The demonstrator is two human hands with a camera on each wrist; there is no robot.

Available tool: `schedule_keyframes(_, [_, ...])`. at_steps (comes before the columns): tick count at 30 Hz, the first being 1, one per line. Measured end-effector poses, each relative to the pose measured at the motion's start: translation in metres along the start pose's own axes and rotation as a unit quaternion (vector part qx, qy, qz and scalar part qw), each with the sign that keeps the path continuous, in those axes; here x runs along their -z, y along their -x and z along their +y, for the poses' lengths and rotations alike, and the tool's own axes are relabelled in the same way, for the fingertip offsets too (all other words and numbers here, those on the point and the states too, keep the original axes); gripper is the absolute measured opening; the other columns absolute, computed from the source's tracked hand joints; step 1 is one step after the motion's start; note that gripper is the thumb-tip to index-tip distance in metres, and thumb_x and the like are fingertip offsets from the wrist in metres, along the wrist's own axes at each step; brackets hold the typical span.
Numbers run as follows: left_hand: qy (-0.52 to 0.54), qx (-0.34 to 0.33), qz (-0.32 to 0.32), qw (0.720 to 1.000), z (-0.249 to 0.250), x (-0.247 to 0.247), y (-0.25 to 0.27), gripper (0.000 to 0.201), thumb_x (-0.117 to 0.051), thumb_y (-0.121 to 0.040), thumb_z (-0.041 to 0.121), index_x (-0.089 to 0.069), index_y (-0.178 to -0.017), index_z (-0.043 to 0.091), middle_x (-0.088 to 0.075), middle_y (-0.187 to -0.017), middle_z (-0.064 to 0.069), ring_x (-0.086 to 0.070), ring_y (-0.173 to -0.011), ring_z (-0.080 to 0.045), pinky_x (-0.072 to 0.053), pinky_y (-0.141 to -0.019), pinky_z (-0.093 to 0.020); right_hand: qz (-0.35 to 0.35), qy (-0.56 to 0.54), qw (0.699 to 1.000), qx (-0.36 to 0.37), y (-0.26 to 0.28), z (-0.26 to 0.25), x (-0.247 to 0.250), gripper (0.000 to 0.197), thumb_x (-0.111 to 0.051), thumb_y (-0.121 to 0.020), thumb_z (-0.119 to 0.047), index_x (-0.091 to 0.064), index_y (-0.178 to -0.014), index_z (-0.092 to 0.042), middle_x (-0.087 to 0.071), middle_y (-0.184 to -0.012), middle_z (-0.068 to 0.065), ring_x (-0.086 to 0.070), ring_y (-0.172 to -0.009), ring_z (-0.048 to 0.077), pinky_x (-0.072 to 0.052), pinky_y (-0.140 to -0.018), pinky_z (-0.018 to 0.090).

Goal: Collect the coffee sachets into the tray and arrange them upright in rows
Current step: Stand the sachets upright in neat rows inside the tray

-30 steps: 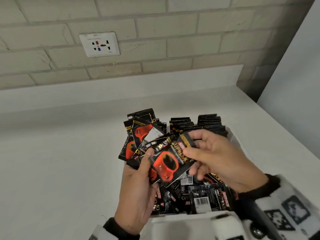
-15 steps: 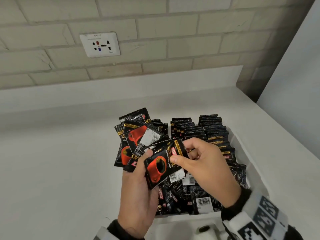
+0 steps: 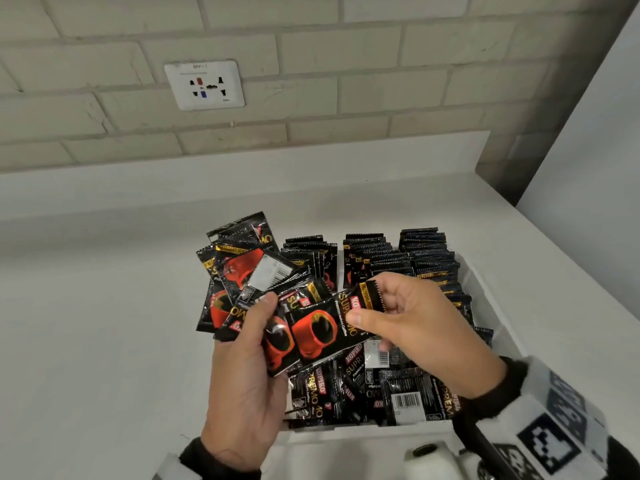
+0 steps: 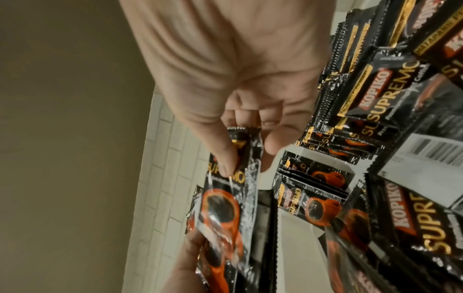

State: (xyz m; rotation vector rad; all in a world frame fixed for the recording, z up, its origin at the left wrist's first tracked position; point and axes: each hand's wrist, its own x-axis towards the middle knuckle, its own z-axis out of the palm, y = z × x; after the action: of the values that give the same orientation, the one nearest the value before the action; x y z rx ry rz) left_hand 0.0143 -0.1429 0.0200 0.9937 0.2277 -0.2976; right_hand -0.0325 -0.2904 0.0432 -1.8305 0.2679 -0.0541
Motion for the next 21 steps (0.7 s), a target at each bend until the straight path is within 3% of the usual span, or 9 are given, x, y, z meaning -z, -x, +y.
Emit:
schedule_keyframes(2, [0.001, -0.009, 0.006, 1.000, 0.002, -0.002, 0.003, 0.009, -0.062, -0.082, 0.017, -0.063, -0.090, 0.019, -0.072, -0.070, 0.001, -0.068, -0.057, -0.011, -0.055, -0.051, -0.028, -0.030, 0.010, 1.000, -0.001, -0.001, -0.006, -0.003, 0.019, -0.069, -0.079, -0.012, -0.060, -0.089, -0.026, -0.069, -0.083, -0.004, -0.055, -0.052, -0.004, -0.047, -0.049, 0.013])
schedule_keyframes(5, [0.010, -0.022, 0.016, 1.000, 0.001, -0.007, 0.009, 0.008, -0.060, -0.083, 0.014, -0.064, -0.086, 0.020, -0.073, -0.069, 0.000, -0.069, -0.058, -0.013, -0.057, -0.050, -0.030, -0.031, 0.020, 0.999, 0.010, -0.003, -0.010, -0.010, 0.025, -0.071, -0.077, -0.013, -0.058, -0.088, -0.032, -0.068, -0.084, -0.003, -0.054, -0.053, 0.007, -0.049, -0.047, 0.019])
schedule_keyframes(9, [0.023, -0.036, 0.039, 0.998, 0.000, -0.003, 0.011, 0.011, -0.060, -0.083, 0.014, -0.066, -0.091, 0.020, -0.074, -0.079, -0.003, -0.072, -0.067, -0.016, -0.058, -0.054, -0.030, 0.005, 0.038, 0.999, 0.012, -0.003, -0.007, -0.019, 0.015, -0.074, -0.075, -0.024, -0.059, -0.069, -0.026, -0.054, -0.047, -0.006, -0.046, -0.046, 0.011, -0.051, -0.058, 0.037])
schedule_keyframes(11, [0.031, -0.032, 0.057, 0.997, 0.000, 0.000, 0.010, 0.014, -0.061, -0.083, 0.015, -0.065, -0.097, 0.016, -0.074, -0.078, -0.003, -0.071, -0.067, -0.017, -0.057, -0.052, -0.029, 0.005, 0.040, 0.999, 0.015, -0.002, -0.004, -0.023, 0.020, -0.073, -0.075, -0.025, -0.056, -0.065, -0.025, -0.047, -0.037, -0.010, -0.043, -0.044, 0.008, -0.049, -0.056, 0.034])
schedule_keyframes(14, [0.045, -0.021, 0.071, 0.996, -0.001, 0.006, 0.008, 0.012, -0.060, -0.085, 0.018, -0.064, -0.096, 0.018, -0.073, -0.074, -0.002, -0.071, -0.063, -0.015, -0.056, -0.051, -0.028, -0.019, 0.043, 0.999, 0.000, -0.002, -0.004, -0.024, 0.018, -0.073, -0.075, -0.027, -0.057, -0.067, -0.024, -0.047, -0.038, -0.011, -0.043, -0.043, 0.005, -0.040, -0.050, 0.019])
schedule_keyframes(18, [0.071, -0.028, 0.066, 0.995, 0.008, 0.013, 0.001, 0.037, -0.059, -0.085, 0.021, -0.059, -0.121, 0.013, -0.072, -0.103, -0.007, -0.070, -0.079, -0.016, -0.057, -0.054, -0.028, -0.056, 0.035, 0.997, -0.029, -0.003, -0.008, -0.011, 0.014, -0.072, -0.073, -0.022, -0.059, -0.072, -0.021, -0.063, -0.063, -0.005, -0.054, -0.055, 0.002, -0.049, -0.059, 0.018])
schedule_keyframes(21, [0.096, -0.057, 0.072, 0.991, 0.025, 0.020, -0.009, 0.038, -0.057, -0.088, 0.020, -0.057, -0.126, 0.013, -0.069, -0.115, -0.006, -0.069, -0.096, -0.015, -0.059, -0.067, -0.028, -0.030, 0.032, 0.999, -0.004, -0.011, -0.020, 0.011, 0.015, -0.071, -0.074, -0.017, -0.056, -0.072, -0.016, -0.064, -0.058, -0.012, -0.054, -0.051, -0.001, -0.048, -0.054, 0.012])
